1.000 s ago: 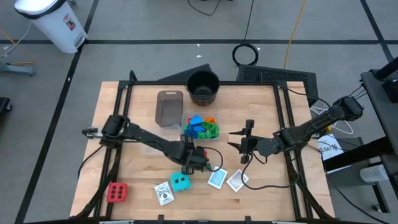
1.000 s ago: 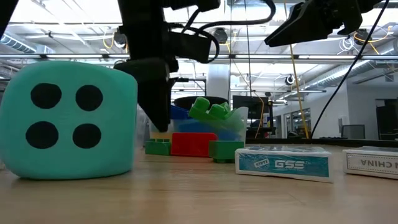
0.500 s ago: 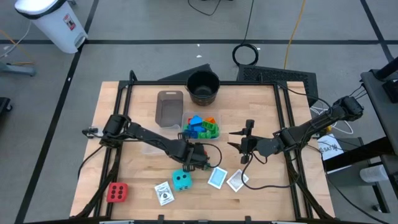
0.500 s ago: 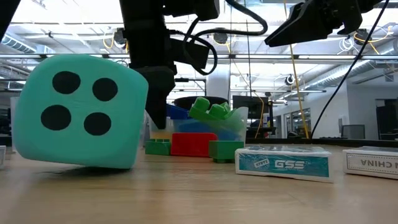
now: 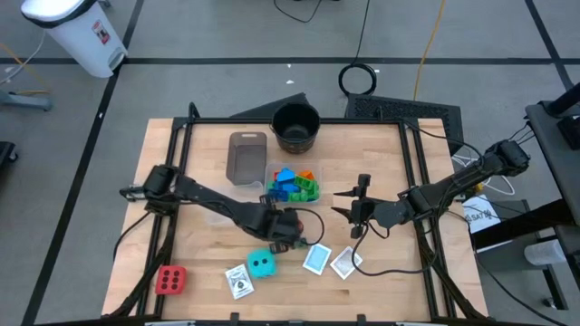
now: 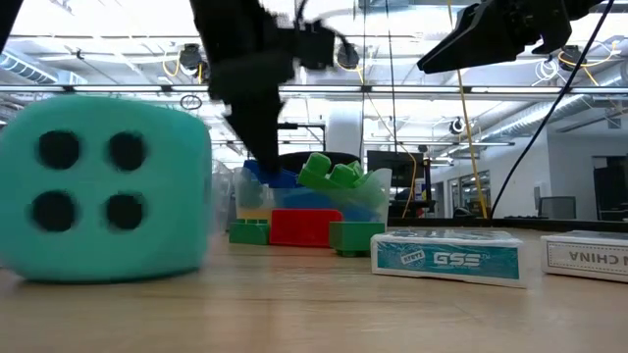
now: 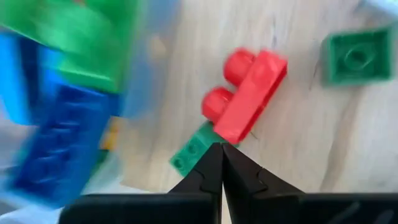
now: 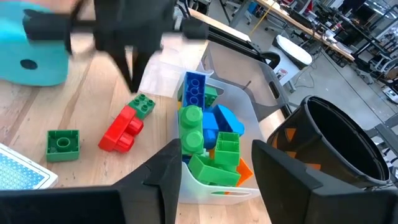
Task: Pick & Place Toys
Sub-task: Put the green game piece into the right transparent bin
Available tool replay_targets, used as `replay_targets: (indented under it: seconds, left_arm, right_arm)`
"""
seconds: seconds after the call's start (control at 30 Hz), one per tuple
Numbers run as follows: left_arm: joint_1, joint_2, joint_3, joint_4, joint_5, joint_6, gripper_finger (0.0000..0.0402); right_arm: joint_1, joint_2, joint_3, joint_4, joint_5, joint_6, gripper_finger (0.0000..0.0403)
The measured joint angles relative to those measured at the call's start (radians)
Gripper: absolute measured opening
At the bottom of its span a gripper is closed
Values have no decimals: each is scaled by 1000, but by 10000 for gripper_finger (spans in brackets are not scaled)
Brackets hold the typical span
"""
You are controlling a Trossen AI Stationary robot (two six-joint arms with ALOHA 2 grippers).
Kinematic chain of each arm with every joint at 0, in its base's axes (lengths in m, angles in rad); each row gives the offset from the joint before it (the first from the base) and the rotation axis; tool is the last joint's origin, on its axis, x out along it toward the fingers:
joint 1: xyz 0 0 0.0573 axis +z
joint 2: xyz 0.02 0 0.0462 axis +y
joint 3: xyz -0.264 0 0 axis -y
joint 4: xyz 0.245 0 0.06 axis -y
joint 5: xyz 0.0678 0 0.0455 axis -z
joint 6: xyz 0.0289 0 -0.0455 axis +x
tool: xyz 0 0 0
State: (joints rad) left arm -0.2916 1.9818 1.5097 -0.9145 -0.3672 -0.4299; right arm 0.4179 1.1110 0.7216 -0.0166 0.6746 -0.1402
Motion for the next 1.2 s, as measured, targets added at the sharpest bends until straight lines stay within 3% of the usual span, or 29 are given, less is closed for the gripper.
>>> replay_targets:
  seconds: [0.17,0.37,0.57,0.73,1.2]
  left_arm:
    - [-5,-32,2,36,-84,-125,4]
    - [0,44,2,69,-51,-356,2]
    - [-7,81,2,-10,-70,-509,2]
    - [-6,87,2,-39,-104,-548,1]
    - [8,91,-68,13,-73,-586,1]
  right_arm:
    - [0,0,0,2,0,-1,164]
    - [0,0,0,5,0,-2,164]
    - [0,0,0,6,0,-3,164]
    - [0,0,0,7,0,-3,164]
    - [0,0,0,14,0,-2,164]
